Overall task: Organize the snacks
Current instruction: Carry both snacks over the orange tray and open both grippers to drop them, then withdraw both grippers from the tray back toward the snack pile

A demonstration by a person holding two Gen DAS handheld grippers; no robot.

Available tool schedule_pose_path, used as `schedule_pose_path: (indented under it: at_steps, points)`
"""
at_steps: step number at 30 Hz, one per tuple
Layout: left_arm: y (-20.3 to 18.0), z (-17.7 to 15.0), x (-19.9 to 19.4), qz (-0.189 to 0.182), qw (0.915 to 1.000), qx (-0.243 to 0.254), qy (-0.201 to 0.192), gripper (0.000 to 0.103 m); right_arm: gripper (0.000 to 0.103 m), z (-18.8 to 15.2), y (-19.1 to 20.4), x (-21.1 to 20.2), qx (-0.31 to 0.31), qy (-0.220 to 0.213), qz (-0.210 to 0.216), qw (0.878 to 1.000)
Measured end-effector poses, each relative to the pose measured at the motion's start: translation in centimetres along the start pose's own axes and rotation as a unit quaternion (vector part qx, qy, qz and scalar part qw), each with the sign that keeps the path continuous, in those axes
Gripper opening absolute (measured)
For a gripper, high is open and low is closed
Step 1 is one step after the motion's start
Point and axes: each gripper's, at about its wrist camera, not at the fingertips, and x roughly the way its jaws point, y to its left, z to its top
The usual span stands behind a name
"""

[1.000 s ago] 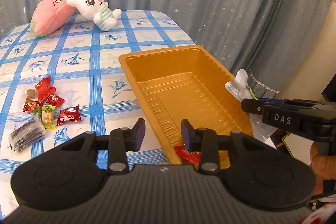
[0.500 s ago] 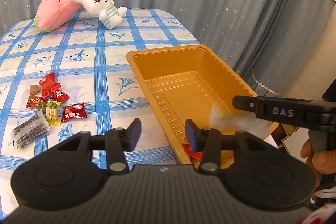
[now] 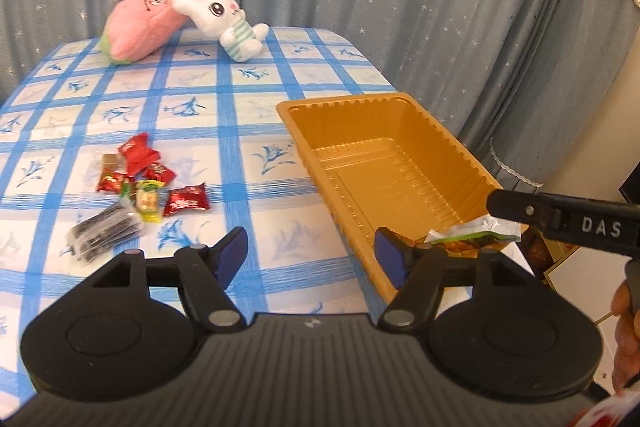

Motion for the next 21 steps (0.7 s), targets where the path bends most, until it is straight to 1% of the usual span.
schedule_pose_path:
  at_steps: [8, 14, 21]
  points:
    - [1.4, -1.3, -4.4, 0.02, 0.9995, 0.013, -0.02, 0.076, 0.067, -2.4, 2.9, -3.7, 0.01, -0.011, 0.003, 1.0]
    - [3.1, -2.6, -7.0, 0.031, 0.9992, 0.009, -0.024, 0.077, 0.067, -4.3, 4.9, -5.0, 0.01, -0.005, 0.01, 1.0]
    - [5.3, -3.7, -9.4, 0.05, 0.9983, -0.002, -0.032, 0.078, 0.067, -5.2, 7.4, -5.7, -0.007, -0.004, 0.023, 1.0]
